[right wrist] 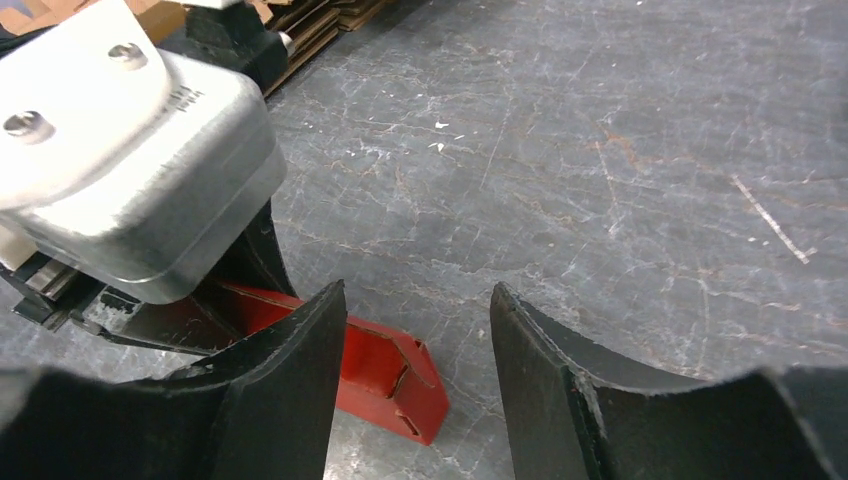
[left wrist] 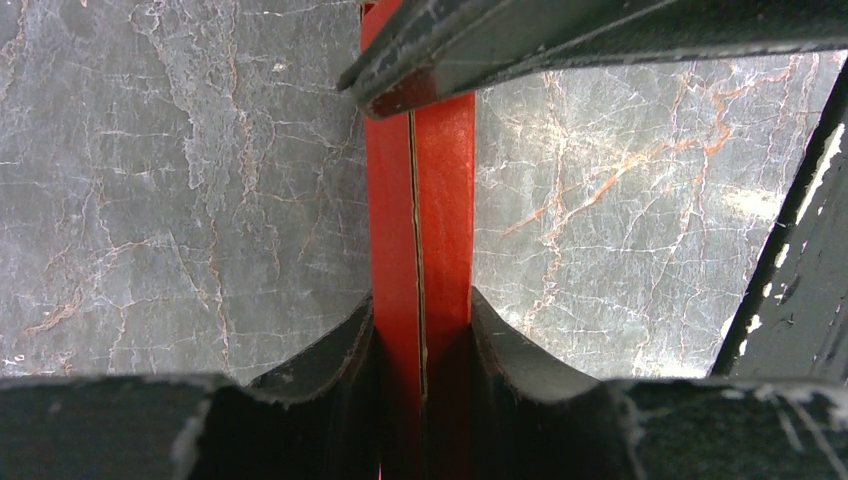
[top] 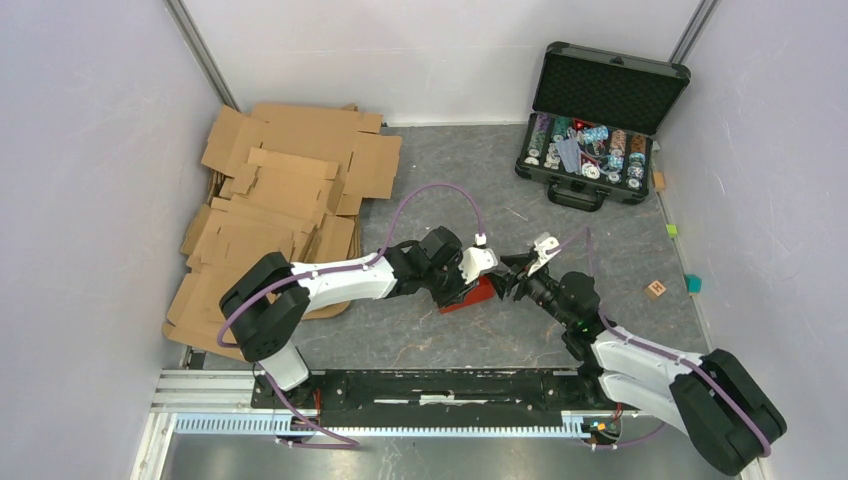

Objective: Fold the paper box

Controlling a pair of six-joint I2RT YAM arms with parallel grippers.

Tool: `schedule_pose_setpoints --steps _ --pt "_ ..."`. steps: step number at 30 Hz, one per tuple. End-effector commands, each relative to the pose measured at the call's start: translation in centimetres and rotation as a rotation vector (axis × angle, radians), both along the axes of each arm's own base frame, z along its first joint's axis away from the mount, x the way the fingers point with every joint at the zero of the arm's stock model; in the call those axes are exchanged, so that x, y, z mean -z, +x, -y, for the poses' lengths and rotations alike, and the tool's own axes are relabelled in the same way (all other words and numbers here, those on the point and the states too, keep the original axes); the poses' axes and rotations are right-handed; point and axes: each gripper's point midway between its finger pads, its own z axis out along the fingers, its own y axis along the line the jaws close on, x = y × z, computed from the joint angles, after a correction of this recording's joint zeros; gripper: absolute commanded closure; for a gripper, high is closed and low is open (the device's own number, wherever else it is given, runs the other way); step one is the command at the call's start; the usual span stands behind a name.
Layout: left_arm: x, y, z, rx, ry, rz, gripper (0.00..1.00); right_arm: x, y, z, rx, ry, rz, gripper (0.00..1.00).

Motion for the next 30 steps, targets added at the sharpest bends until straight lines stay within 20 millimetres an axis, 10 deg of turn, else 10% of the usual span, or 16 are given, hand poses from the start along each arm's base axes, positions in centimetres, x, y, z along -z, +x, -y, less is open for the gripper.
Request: schedule_pose_setpoints --steps 1,16,30 --pt "-2.0 0.3 1.1 0.019 -0.066 0.041 0.69 -1.7 0.0 -0.3 0.008 0.122 0.037 0.41" --pt "-2.2 0.6 0.9 -0.010 -0.064 0.070 0.68 6.4 -3.1 1.7 -0.014 -0.102 -0.108 0.53" --pt "-1.3 -0.3 1.1 -0.005 -0.047 0.060 0.58 6.6 -2.8 1.7 -0.020 -0.207 -0.085 0.54"
